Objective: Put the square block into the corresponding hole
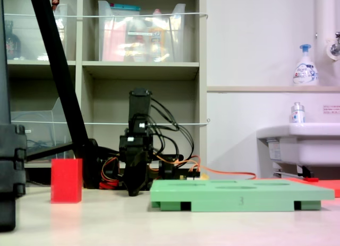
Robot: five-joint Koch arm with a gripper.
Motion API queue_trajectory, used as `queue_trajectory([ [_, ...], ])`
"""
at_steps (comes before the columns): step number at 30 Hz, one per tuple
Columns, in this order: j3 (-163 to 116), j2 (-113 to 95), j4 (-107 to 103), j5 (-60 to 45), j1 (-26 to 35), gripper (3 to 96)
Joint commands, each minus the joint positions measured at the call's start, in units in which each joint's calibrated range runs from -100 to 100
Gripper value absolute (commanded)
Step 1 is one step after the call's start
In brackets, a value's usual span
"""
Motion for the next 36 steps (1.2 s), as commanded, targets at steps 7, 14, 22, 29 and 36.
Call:
queue_trajectory([
  [7, -2.65, -0.55, -1.97, -0.39, -0.1, 49.7],
  [14, -2.65, -0.55, -1.97, -0.39, -0.1, 49.7],
  [22, -2.65, -0.55, -1.88, -0.54, 0.78, 49.7],
  [29, -2.65, -0.55, -1.88, 8.84, -2.15, 49.7],
  [36, -2.65, -0.55, -0.24, 22.56, -9.23, 47.7],
])
